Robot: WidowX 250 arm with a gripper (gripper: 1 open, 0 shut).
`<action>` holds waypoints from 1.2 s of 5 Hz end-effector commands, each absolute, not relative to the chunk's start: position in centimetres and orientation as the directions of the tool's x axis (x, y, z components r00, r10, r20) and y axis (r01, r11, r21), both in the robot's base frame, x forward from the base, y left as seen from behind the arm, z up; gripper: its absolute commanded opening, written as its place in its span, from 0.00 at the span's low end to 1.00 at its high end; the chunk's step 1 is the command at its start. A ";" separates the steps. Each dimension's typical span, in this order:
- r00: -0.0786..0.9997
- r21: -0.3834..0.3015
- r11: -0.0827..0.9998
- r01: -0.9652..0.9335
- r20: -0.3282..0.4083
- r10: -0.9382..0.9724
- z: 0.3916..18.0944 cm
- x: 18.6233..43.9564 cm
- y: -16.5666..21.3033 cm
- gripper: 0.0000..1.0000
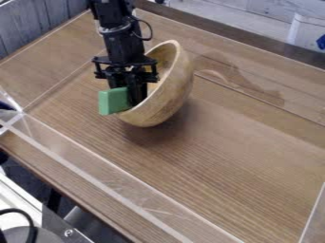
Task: Put the green block in the brown bowl
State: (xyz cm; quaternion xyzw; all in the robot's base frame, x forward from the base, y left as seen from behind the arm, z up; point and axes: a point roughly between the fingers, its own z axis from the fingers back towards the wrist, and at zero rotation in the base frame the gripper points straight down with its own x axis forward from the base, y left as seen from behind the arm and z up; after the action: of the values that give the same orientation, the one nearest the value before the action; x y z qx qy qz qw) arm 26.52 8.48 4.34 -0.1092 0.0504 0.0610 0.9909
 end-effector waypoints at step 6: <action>0.998 -0.158 0.987 -0.008 -0.060 -0.001 0.2 28.5 11.0 0.00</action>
State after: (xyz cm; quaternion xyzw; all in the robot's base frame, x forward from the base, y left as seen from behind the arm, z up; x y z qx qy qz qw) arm 29.18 11.11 2.14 -0.0780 0.0072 0.0059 0.9969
